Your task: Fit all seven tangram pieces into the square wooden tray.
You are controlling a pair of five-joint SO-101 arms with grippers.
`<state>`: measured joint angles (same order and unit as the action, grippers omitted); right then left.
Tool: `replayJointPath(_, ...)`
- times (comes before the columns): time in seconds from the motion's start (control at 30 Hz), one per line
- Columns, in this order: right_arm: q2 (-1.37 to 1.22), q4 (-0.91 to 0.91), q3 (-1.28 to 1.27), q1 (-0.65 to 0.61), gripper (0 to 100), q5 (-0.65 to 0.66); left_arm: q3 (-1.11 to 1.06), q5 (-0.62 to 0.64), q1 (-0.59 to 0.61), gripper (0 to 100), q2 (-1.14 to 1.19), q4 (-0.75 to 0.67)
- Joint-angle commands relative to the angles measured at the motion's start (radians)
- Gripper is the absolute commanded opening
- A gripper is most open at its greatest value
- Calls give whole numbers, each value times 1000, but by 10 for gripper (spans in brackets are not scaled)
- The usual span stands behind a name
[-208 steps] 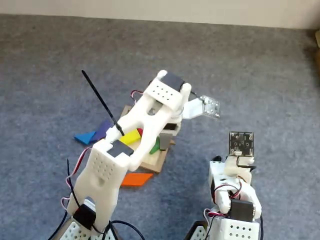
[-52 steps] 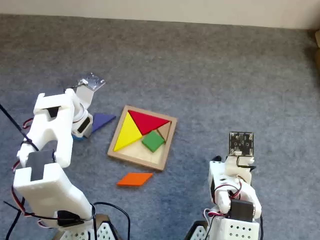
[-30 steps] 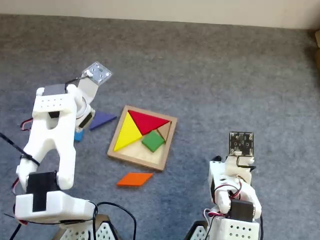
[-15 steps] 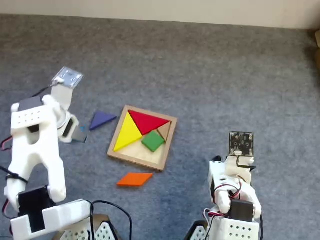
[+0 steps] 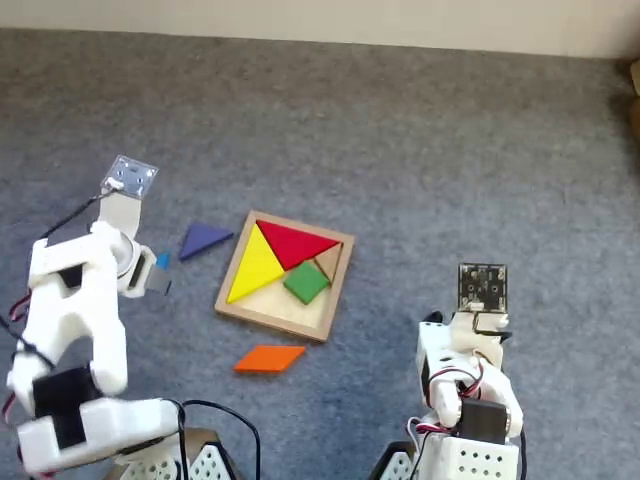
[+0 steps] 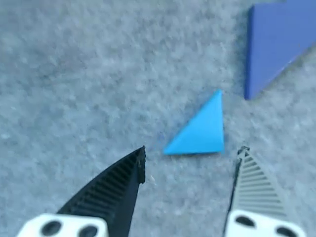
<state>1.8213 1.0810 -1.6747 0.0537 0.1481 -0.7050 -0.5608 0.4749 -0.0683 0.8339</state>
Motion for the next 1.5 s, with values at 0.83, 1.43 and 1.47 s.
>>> replayJointPath(0.83, 8, 1, -119, 10, 91, 2, 449, -206, -85, 116, 346, 270)
replayJointPath(1.43, 8, 1, -119, 10, 91, 2, 759, -310, -209, 115, 343, 638)
replayJointPath(1.47, 8, 1, -119, 10, 91, 2, 777, -330, -216, 115, 343, 655)
